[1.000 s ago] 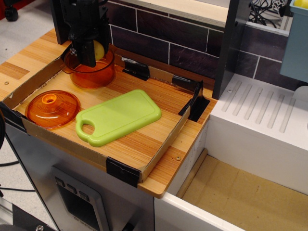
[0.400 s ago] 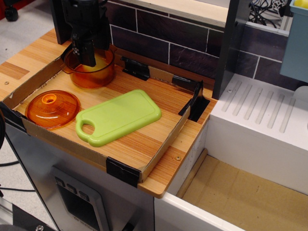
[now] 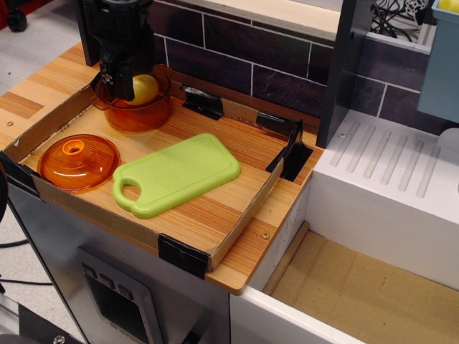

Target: Put potato in pot

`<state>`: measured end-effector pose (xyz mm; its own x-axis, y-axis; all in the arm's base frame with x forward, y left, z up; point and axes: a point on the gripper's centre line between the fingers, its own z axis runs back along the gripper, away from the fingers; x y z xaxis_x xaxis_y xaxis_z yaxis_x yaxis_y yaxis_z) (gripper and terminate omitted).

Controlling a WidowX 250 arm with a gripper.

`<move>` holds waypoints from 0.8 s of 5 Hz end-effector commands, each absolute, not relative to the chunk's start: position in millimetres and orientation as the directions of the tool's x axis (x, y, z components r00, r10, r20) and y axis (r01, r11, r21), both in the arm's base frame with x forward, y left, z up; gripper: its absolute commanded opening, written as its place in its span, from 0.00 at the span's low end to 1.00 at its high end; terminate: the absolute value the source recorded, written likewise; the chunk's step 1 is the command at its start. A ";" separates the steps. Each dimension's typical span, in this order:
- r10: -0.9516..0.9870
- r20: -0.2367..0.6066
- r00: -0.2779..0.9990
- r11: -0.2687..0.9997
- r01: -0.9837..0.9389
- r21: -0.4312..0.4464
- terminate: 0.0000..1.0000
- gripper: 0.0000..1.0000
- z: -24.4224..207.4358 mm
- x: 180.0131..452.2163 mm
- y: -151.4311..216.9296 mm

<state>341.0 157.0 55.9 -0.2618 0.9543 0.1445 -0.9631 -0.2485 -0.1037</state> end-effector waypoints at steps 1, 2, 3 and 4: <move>0.960 0.120 -0.252 -0.232 -0.960 -0.155 0.00 1.00 124.3 335.5 155.2; 0.973 0.138 -0.187 -0.171 -0.978 -0.116 0.00 1.00 129.4 329.0 151.2; 0.973 0.138 -0.187 -0.171 -0.978 -0.116 0.00 1.00 129.4 329.0 151.2; 0.973 0.138 -0.187 -0.171 -0.978 -0.116 1.00 1.00 129.4 329.0 151.2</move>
